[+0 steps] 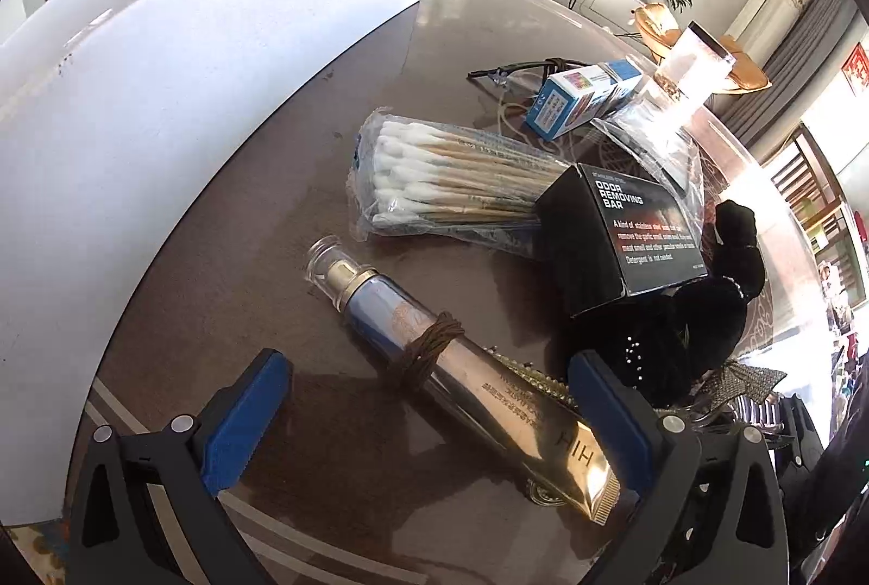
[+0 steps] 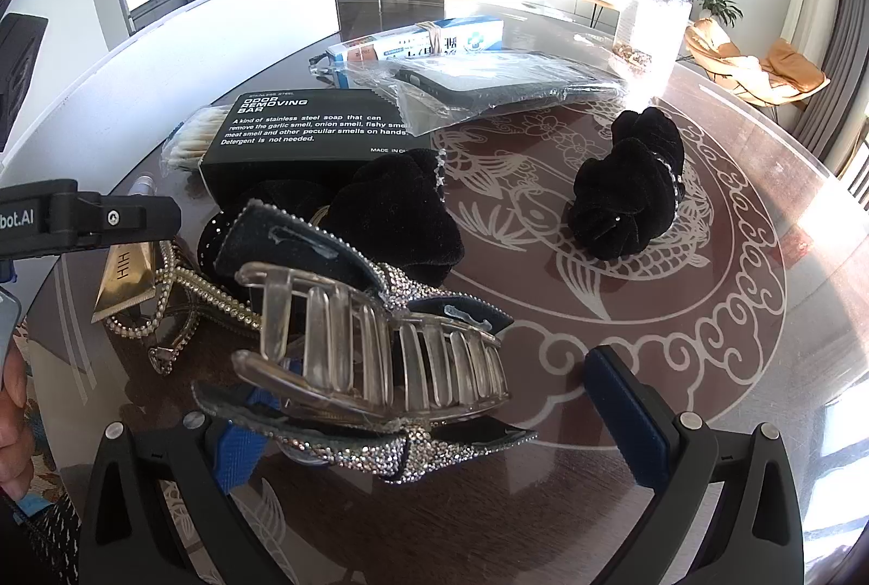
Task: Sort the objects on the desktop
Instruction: 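Close the left tool on the gold HIH tube while the right tool works the pearl clip free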
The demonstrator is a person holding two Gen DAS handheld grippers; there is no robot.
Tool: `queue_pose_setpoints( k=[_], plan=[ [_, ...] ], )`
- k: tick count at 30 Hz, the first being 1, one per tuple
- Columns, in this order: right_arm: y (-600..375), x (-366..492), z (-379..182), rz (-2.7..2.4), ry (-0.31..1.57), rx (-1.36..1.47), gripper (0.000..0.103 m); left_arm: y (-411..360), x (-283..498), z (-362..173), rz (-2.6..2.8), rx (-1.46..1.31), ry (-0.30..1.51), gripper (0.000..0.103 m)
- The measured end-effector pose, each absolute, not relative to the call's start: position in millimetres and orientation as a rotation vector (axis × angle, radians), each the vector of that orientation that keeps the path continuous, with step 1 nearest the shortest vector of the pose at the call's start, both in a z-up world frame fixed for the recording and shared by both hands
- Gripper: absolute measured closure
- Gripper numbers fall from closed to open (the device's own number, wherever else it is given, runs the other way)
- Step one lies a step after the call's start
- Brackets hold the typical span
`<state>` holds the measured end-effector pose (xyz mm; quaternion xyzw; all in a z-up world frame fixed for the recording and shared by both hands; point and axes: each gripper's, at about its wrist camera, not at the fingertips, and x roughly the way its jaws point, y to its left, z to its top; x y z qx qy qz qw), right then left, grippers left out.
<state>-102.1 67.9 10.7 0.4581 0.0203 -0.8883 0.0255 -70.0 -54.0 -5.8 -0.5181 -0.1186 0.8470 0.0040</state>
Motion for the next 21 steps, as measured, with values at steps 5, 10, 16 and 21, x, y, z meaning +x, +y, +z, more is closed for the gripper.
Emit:
queue_pose_setpoints(
  k=[5, 10, 16, 21],
  plan=[
    [68.0, -102.0, 10.8, -2.747, 0.063, 1.416, 0.0, -85.8, -47.0, -8.0, 2.664, -1.637, -0.344, 0.0],
    [67.8, -102.4, 10.7, -2.747, 0.062, 1.416, 0.0, -105.2, -39.9, -11.2, 2.673, -1.638, -0.331, 0.0],
    [67.5, -102.4, 10.8, -2.748, 0.061, 1.417, 0.0, -92.3, -55.1, -13.7, 2.737, -1.689, -0.269, 0.0],
    [67.5, -102.1, 10.8, -2.748, 0.061, 1.417, 0.0, -71.5, -54.2, -19.7, 2.695, -1.582, 0.028, 0.0]
  ],
)
